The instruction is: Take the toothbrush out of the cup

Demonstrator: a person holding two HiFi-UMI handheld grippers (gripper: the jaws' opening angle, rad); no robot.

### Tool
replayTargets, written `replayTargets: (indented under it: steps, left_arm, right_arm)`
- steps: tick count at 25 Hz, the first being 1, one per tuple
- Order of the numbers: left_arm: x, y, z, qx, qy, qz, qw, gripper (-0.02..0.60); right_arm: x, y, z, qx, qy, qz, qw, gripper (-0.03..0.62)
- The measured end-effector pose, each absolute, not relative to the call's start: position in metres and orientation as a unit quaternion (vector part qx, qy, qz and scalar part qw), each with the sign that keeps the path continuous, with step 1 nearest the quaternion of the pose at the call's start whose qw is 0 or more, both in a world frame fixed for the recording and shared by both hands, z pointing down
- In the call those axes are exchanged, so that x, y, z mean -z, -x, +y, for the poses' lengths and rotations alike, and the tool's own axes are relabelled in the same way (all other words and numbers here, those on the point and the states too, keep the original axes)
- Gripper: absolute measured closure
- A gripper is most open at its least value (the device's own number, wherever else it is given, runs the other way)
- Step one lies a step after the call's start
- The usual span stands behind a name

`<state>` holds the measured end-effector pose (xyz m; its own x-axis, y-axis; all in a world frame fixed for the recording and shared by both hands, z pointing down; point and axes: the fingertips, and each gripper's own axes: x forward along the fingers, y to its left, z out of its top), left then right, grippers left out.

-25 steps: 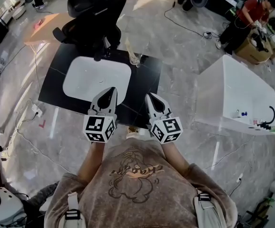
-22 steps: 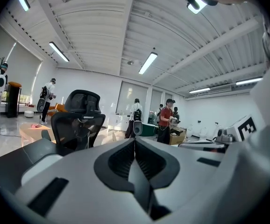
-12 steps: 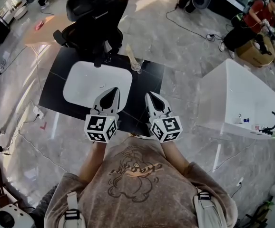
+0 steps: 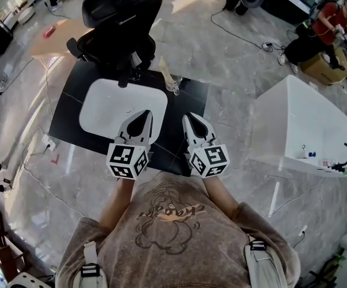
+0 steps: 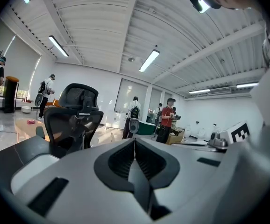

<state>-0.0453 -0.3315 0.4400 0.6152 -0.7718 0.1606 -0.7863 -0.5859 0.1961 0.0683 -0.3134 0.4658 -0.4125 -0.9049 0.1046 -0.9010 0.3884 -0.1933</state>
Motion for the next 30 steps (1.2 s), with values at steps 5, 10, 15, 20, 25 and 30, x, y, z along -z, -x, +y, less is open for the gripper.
replayTargets:
  steps: [5,10,15,20,25,30]
  left_arm:
    - [-0.441,0.044,-0.338,-0.028,-0.891,-0.435,0.127,0.565]
    - [-0.44,0.043,-0.343,-0.029,-0.891,-0.435,0.127,0.565]
    - [-0.442,0.044,-0.347,-0.032,-0.89,-0.436,0.128,0.565]
    - [-0.444,0.044,-0.35,-0.033,-0.89,-0.436,0.131,0.565]
    - [-0.447,0.044,-0.355,-0.034,-0.888,-0.437,0.137,0.565]
    - [-0.455,0.044,-0.36,-0.038,-0.886,-0.438,0.147,0.565]
  right_arm:
    - [-0.468,-0.06,-0.324,0.114,0.524,0.844,0.006,0.444]
    - [-0.471,-0.058,-0.332,0.112,0.523,0.845,-0.002,0.444]
    - [-0.485,-0.057,-0.346,0.113,0.525,0.844,-0.019,0.444]
    - [-0.499,-0.055,-0.376,0.115,0.522,0.845,-0.032,0.444]
    - [-0.507,-0.054,-0.422,0.109,0.523,0.845,-0.041,0.444]
    - [-0.522,-0.049,-0.469,0.114,0.525,0.842,-0.055,0.41]
